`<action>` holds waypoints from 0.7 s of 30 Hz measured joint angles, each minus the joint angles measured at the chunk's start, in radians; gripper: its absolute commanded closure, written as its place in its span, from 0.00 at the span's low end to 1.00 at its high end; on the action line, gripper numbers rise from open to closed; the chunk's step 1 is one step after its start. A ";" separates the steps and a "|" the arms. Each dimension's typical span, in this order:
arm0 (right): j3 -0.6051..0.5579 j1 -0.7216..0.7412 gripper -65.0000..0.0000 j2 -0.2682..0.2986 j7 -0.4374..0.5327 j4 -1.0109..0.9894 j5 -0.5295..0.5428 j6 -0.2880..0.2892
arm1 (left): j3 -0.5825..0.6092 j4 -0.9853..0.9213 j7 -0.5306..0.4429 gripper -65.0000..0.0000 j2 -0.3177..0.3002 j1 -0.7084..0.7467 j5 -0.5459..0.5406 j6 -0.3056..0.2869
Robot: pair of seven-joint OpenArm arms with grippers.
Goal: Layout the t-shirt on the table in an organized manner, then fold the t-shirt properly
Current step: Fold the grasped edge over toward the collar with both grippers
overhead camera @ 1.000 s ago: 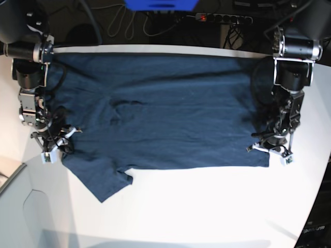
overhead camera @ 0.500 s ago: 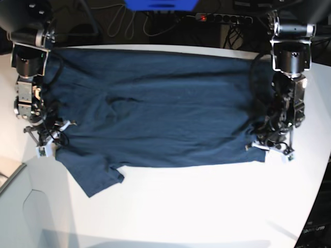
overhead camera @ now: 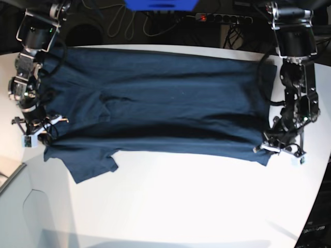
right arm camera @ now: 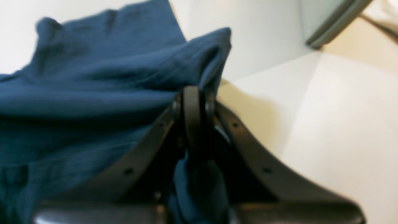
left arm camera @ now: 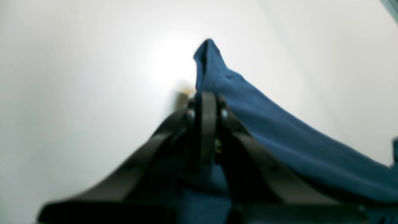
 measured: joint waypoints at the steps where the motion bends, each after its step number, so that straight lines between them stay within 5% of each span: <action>1: 0.000 -0.017 1.00 -0.006 0.000 0.028 -0.003 0.000 | -0.010 0.018 0.014 1.00 0.008 0.013 0.000 0.000; 21: -0.003 -0.318 1.00 -0.037 0.005 0.184 0.002 0.004 | -0.056 0.044 0.018 1.00 0.046 0.185 0.004 0.001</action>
